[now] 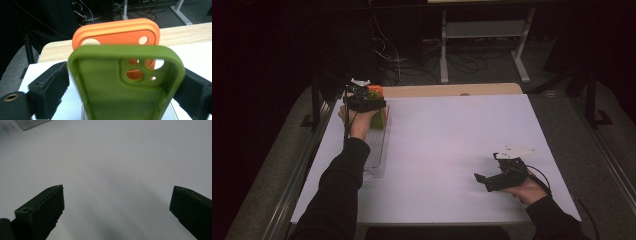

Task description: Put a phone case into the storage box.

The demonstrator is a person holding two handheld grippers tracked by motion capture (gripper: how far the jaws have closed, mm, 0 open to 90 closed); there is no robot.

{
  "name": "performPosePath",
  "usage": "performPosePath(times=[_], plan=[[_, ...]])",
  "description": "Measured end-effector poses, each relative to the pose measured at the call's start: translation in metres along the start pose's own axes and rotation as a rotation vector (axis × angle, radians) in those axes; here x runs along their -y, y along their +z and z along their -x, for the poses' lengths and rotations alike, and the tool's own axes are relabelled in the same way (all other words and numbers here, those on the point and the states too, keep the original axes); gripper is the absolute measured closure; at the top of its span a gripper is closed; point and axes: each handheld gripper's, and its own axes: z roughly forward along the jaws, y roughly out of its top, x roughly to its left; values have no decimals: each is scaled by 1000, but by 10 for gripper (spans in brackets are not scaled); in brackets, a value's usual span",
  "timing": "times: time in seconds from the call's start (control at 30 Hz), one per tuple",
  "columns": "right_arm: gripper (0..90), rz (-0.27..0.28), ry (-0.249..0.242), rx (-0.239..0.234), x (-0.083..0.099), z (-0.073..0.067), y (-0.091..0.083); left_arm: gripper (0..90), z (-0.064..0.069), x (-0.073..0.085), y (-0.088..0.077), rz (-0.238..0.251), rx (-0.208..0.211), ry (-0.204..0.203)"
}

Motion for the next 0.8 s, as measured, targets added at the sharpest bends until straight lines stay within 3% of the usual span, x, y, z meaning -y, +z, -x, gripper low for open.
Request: performPosePath(times=[0.57, 0.8], plan=[[0, 2, -2, -1, 0, 0, 0, 3, -3, -1, -5, 19, 47, -7], [0, 5, -8, -3, 0, 0, 0, 3, -8, -3, -17, -7, 102, 17]])
